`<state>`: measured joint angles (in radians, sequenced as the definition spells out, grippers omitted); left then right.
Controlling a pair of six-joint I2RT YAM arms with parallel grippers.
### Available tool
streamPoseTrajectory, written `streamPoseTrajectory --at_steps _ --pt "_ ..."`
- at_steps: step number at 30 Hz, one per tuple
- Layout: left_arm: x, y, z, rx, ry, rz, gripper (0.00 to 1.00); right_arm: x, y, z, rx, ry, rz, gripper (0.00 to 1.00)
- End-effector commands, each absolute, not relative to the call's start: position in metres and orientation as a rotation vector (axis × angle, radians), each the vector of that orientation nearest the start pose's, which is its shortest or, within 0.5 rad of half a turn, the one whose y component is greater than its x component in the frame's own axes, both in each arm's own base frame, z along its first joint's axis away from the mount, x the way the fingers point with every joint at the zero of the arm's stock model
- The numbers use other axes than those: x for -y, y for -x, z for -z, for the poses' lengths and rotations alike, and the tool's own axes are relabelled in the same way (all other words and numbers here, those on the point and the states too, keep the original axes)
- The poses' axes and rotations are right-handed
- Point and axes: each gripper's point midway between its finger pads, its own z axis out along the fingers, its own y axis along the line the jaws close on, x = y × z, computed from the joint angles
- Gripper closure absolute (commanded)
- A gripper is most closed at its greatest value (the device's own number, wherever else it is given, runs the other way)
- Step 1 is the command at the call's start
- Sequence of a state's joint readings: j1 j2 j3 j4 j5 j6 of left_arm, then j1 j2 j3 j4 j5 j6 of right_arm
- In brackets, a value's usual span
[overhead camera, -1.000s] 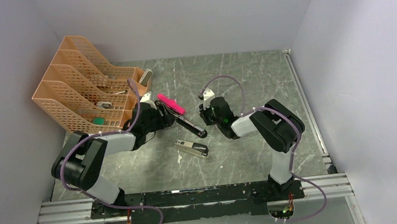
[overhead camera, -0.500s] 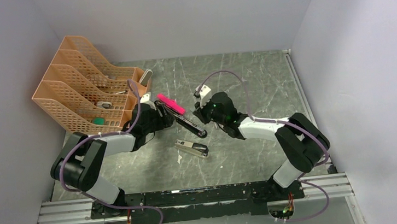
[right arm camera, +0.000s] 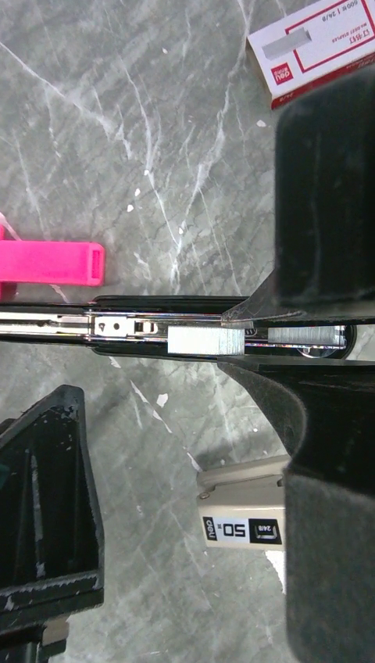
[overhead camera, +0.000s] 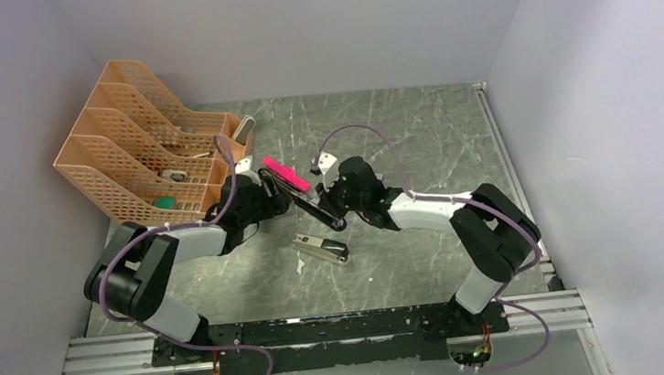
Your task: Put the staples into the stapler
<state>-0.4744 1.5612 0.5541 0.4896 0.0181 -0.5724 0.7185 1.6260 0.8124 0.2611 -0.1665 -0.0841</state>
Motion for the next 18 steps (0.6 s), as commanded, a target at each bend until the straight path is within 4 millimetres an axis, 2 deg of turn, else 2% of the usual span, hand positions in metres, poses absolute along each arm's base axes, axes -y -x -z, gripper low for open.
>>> streamPoseTrajectory --at_steps 1,18 --pt "0.2052 -0.3478 -0.0612 -2.097 0.083 0.635 0.31 -0.3110 -0.3112 -0.0715 -1.965 0.967 -0.555 1.00" --pt "0.2072 -0.3471 -0.0626 -2.095 0.075 0.636 0.31 -0.3072 -0.3149 -0.0636 -2.004 0.949 -0.521 1.00"
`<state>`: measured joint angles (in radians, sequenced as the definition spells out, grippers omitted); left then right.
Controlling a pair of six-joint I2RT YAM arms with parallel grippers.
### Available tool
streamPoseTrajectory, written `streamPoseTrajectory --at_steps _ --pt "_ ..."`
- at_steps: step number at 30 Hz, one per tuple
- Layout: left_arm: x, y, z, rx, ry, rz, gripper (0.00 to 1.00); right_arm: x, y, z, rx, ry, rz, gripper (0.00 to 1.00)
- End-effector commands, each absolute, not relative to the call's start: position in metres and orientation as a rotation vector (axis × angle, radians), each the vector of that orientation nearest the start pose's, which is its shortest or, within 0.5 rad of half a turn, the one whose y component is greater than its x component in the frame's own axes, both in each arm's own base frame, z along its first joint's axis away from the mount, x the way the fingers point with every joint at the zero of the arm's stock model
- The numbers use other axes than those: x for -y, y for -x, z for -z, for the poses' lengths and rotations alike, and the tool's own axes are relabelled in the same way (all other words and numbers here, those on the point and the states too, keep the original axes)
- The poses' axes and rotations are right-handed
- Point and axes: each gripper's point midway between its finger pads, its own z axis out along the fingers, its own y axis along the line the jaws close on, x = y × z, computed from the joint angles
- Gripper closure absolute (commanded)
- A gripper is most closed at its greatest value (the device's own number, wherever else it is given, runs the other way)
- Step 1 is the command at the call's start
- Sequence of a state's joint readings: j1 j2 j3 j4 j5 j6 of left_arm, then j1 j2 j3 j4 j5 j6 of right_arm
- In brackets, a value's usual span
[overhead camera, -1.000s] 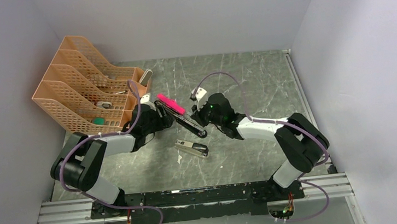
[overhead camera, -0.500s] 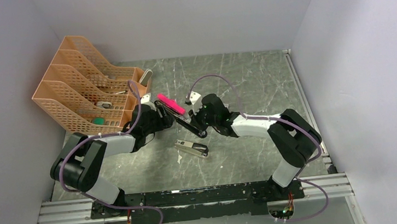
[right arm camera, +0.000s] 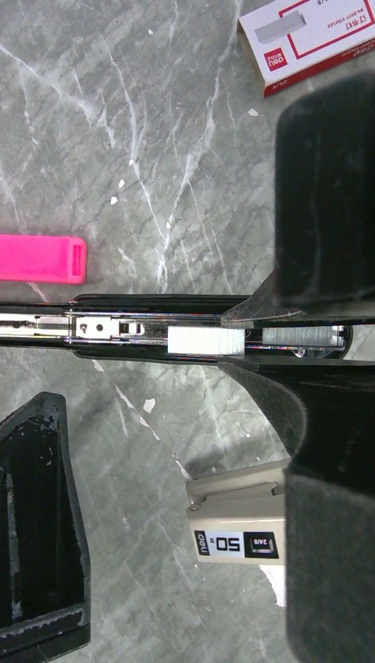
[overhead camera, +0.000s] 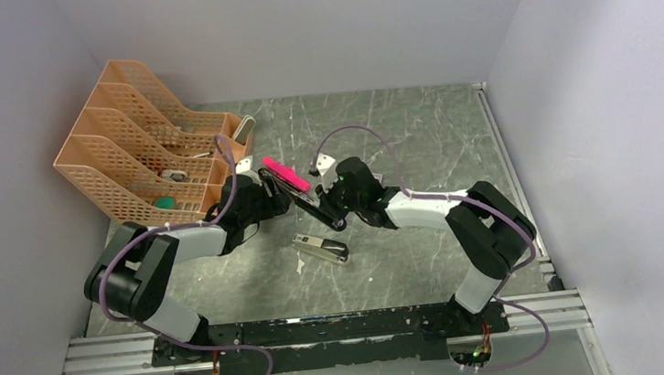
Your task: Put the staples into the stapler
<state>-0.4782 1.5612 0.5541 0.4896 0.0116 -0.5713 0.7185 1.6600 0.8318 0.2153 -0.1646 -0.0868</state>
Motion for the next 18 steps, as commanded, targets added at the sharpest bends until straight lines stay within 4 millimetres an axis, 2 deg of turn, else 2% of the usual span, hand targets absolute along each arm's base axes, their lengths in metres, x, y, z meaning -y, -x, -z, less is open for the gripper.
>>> streamPoseTrajectory --at_steps 1,18 --pt "0.2070 -0.3472 -0.0626 -2.095 0.074 0.634 0.31 -0.3074 -0.3144 -0.0627 -2.006 0.951 -0.521 1.00" --pt "0.2087 -0.3459 -0.0634 -2.095 0.068 0.636 0.31 -0.3035 -0.3104 -0.0534 -2.058 0.956 -0.497 1.00"
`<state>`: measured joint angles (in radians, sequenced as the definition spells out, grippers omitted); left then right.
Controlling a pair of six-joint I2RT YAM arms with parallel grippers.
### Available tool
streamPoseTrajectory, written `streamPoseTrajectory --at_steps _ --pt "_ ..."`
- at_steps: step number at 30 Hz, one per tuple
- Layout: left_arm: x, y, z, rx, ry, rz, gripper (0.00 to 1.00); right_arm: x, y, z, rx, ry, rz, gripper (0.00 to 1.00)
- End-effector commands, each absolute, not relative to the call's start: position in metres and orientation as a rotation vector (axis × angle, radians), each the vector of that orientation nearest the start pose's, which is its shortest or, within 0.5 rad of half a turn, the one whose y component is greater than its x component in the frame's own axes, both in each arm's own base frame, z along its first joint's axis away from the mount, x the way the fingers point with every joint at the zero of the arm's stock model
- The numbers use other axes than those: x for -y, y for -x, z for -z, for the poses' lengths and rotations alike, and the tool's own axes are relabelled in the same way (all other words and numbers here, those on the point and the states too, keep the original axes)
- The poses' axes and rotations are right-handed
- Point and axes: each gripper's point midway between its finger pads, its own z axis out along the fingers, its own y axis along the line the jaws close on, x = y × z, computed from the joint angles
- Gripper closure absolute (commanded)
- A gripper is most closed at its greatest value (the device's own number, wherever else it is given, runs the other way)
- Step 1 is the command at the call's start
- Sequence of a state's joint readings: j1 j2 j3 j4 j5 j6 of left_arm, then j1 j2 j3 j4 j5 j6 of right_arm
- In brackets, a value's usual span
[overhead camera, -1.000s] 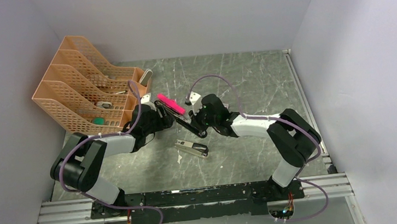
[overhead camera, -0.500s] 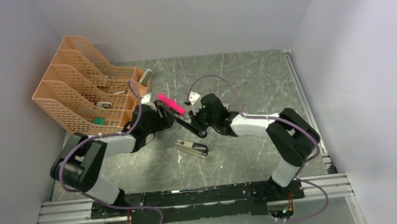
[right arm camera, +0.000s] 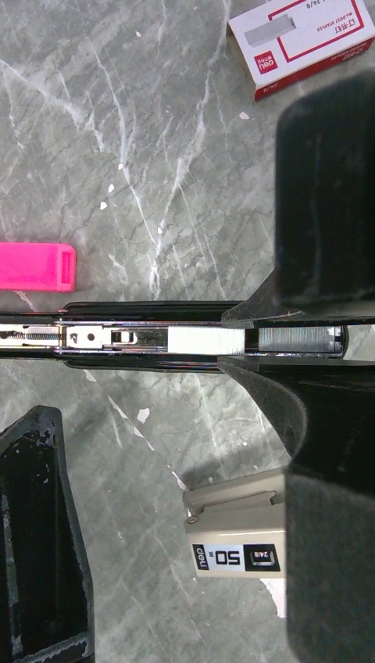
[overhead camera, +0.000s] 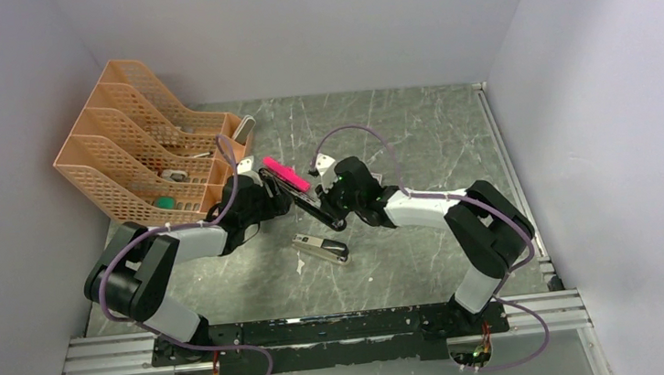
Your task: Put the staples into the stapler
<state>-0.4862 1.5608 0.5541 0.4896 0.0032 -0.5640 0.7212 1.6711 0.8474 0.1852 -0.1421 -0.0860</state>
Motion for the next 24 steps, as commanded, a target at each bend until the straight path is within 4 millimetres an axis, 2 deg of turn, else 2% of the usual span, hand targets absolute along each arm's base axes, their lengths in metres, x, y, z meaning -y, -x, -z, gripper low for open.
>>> streamPoseTrajectory --at_steps 1,24 --pt "0.2088 -0.3460 -0.0630 -2.095 0.067 0.635 0.31 -0.3040 -0.3099 -0.0532 -2.060 0.957 -0.497 1.00" --pt "0.2104 -0.3452 -0.0639 -2.094 0.065 0.637 0.31 -0.2979 -0.3055 -0.0438 -2.116 0.982 -0.458 1.00"
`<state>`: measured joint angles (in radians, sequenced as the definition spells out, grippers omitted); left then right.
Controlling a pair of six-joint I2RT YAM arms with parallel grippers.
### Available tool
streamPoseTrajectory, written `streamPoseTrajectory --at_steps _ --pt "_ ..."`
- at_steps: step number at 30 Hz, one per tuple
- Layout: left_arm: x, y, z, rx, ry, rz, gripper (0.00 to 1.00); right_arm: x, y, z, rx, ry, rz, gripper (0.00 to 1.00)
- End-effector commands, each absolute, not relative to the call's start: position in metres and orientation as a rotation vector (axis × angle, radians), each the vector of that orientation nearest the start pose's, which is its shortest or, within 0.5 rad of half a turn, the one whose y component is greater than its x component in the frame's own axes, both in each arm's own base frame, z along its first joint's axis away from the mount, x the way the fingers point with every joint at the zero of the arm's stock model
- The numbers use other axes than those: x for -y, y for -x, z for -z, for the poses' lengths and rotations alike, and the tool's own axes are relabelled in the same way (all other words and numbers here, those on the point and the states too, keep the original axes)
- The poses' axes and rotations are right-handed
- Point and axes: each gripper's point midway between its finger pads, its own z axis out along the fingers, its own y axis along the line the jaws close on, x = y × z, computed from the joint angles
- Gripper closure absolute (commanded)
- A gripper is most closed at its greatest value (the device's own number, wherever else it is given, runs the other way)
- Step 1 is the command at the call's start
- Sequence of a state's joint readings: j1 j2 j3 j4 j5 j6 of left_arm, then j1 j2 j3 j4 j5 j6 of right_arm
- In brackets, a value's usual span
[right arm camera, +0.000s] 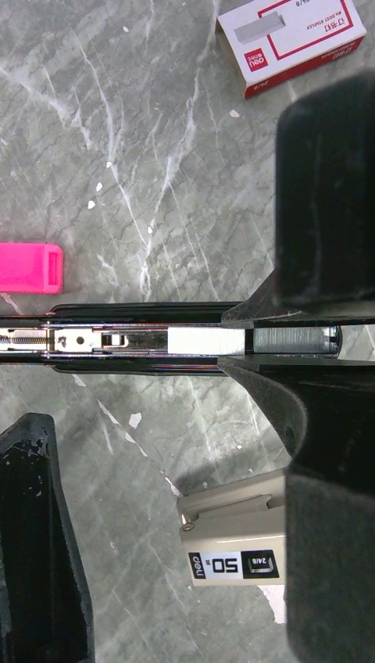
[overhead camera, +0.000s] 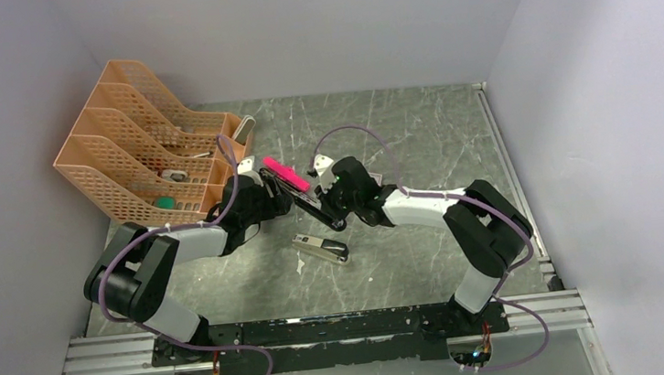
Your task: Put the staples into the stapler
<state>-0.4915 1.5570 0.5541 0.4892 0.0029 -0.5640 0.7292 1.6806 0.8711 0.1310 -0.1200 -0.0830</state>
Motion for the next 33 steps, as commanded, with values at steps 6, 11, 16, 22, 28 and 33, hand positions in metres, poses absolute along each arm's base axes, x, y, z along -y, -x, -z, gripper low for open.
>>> streamPoseTrajectory --at_steps 6,11,16,22,28,33 --pt "0.211 -0.345 -0.064 -2.093 0.063 0.638 0.31 -0.300 -0.304 -0.044 -2.143 1.008 -0.464 0.99" --pt "0.211 -0.345 -0.064 -2.093 0.063 0.637 0.31 -0.302 -0.303 -0.041 -2.189 1.016 -0.444 0.99" --pt "0.211 -0.345 -0.064 -2.094 0.063 0.637 0.31 -0.299 -0.298 -0.032 -2.234 1.014 -0.384 0.99" --pt "0.211 -0.345 -0.065 -2.092 0.063 0.636 0.31 -0.301 -0.305 -0.037 -2.232 0.986 -0.320 0.96" --pt "0.211 -0.345 -0.065 -2.092 0.063 0.639 0.31 -0.301 -0.303 -0.039 -2.226 0.984 -0.323 0.91" --pt "0.212 -0.345 -0.064 -2.093 0.062 0.639 0.31 -0.300 -0.302 -0.042 -2.221 0.980 -0.329 0.95"
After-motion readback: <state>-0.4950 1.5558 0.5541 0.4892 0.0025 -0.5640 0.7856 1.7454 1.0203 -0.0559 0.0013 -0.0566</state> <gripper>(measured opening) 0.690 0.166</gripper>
